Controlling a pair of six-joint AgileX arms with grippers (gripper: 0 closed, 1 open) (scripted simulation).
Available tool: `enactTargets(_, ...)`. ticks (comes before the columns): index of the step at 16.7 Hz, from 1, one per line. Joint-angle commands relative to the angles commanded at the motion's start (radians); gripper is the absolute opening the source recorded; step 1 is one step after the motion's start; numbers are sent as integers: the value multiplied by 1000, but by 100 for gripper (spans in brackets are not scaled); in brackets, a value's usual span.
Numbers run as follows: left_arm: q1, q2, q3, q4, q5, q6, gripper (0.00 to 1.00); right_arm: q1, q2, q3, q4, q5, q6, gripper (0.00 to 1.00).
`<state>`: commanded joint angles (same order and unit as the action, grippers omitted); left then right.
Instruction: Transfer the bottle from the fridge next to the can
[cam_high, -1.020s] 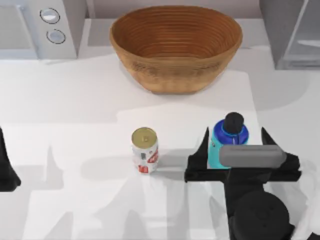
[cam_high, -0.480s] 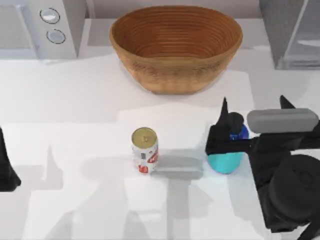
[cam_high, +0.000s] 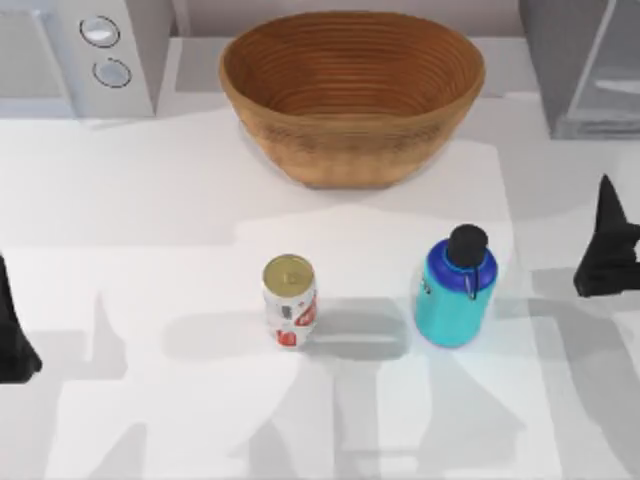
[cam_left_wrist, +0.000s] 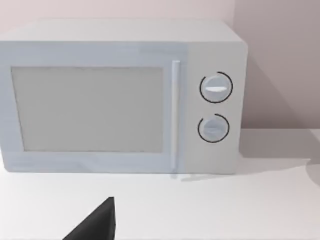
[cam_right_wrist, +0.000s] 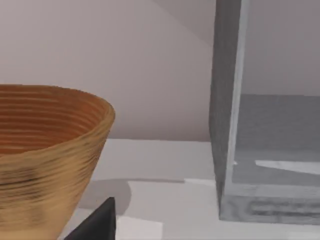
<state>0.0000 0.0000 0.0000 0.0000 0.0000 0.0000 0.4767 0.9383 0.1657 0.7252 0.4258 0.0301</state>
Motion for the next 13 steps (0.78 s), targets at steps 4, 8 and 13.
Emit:
enactTargets(4, 0, 0, 0, 0, 0, 0, 100, -194, -370, -76, -297, -178, -10, 100)
enactTargets(8, 0, 0, 0, 0, 0, 0, 100, -348, -680, -127, -535, -318, -19, 100)
enactTargets(13, 0, 0, 0, 0, 0, 0, 100, -462, -911, -161, -705, -415, -29, 100)
